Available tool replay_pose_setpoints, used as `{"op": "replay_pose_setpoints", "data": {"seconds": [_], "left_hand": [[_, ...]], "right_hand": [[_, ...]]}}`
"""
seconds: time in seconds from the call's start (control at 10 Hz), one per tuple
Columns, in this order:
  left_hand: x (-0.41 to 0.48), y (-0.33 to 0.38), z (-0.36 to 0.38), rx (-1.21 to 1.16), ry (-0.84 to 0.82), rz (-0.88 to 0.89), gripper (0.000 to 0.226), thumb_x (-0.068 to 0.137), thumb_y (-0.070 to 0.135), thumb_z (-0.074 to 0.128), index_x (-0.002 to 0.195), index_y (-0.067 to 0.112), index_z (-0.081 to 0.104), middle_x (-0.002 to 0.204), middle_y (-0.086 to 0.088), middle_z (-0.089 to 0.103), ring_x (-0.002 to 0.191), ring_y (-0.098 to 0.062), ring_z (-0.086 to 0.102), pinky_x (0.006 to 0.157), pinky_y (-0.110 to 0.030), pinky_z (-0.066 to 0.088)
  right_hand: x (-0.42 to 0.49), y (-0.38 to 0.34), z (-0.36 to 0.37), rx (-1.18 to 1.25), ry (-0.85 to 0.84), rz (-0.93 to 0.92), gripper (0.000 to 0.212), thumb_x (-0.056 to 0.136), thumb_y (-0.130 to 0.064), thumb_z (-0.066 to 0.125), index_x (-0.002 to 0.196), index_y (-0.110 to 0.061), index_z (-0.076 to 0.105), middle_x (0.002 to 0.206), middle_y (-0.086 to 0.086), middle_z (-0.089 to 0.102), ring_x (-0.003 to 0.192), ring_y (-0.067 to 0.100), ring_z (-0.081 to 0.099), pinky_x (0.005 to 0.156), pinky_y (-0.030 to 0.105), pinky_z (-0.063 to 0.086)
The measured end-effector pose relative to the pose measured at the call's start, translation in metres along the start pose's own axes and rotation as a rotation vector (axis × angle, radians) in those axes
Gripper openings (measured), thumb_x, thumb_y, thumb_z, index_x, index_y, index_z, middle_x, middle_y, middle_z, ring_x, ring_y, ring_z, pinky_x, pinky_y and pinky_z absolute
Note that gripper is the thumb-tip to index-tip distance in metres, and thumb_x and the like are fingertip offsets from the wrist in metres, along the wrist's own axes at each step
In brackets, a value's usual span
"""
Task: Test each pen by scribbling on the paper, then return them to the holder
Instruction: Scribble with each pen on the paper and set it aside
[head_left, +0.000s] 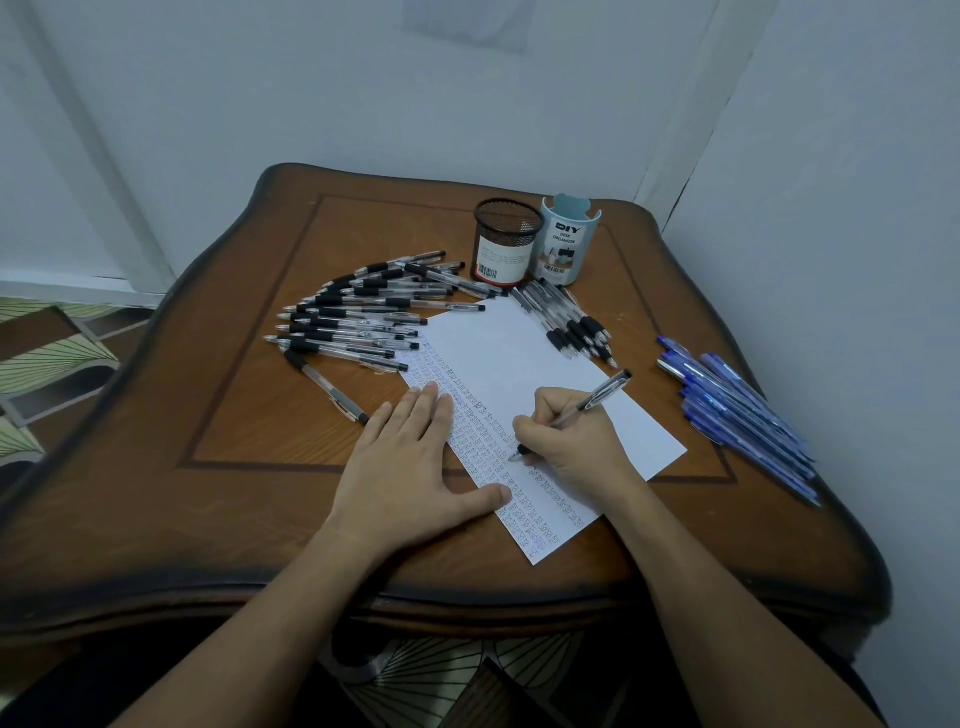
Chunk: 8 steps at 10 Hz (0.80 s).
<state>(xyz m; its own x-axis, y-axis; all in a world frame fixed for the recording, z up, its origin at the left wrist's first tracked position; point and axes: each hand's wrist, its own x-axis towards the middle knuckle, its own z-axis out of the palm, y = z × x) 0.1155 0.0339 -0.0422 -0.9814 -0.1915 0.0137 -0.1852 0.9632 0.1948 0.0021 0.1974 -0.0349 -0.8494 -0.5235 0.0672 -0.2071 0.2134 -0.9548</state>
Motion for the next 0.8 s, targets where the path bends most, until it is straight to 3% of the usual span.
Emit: {"op": "replay_pose_setpoints", "data": {"seconds": [0.3,0.4,0.5,0.7,0.8], "left_hand": [[0.0004,-0.0002,-0.0005,0.013,-0.009,0.0,0.123,0.06,0.097,0.003,0.158,0.022,-0.002,0.164,0.002,-0.011,0.151,-0.013,-0.008,0.12,-0.034,-0.008],[0.0005,0.0,0.0001,0.014,-0.007,0.001,0.122,0.061,0.097,0.004,0.158,0.022,-0.002,0.164,0.002,-0.011,0.151,-0.013,-0.008,0.12,-0.034,-0.008],[0.0003,0.0003,-0.0013,0.009,-0.007,-0.001,0.123,0.059,0.097,0.003,0.158,0.022,-0.001,0.164,0.002,-0.01,0.151,-0.013,-0.008,0.12,-0.034,-0.008],[0.0,0.0009,-0.0015,0.011,-0.008,-0.002,0.124,0.059,0.097,0.002,0.158,0.022,-0.001,0.165,0.002,-0.009,0.151,-0.013,-0.007,0.119,-0.033,-0.008],[0.0,0.0005,-0.0012,0.013,-0.01,-0.003,0.124,0.059,0.097,0.003,0.158,0.022,-0.001,0.165,0.002,-0.009,0.151,-0.013,-0.007,0.12,-0.034,-0.008]], "right_hand": [[-0.0011,-0.002,0.0013,-0.073,0.006,-0.023,0.041,0.077,-0.014,0.065,0.05,-0.023,0.037,0.048,-0.006,0.037,0.05,0.012,0.051,0.057,0.048,0.046],[-0.0022,-0.0031,0.0005,-0.058,0.0,-0.024,0.043,0.078,-0.006,0.064,0.051,-0.021,0.034,0.051,-0.001,0.033,0.05,0.013,0.043,0.057,0.039,0.043],[-0.0025,-0.0041,-0.0007,-0.014,0.029,-0.011,0.042,0.082,0.002,0.064,0.055,-0.009,0.033,0.057,0.01,0.03,0.05,0.011,0.042,0.055,0.031,0.042],[-0.0005,-0.0016,0.0003,-0.016,0.03,-0.005,0.047,0.082,-0.002,0.065,0.052,-0.019,0.034,0.052,0.002,0.034,0.049,0.008,0.051,0.059,0.039,0.041],[-0.0006,-0.0018,-0.0002,-0.04,0.025,-0.015,0.046,0.08,-0.003,0.065,0.051,-0.02,0.033,0.052,0.0,0.032,0.049,0.009,0.045,0.057,0.036,0.039]]}}
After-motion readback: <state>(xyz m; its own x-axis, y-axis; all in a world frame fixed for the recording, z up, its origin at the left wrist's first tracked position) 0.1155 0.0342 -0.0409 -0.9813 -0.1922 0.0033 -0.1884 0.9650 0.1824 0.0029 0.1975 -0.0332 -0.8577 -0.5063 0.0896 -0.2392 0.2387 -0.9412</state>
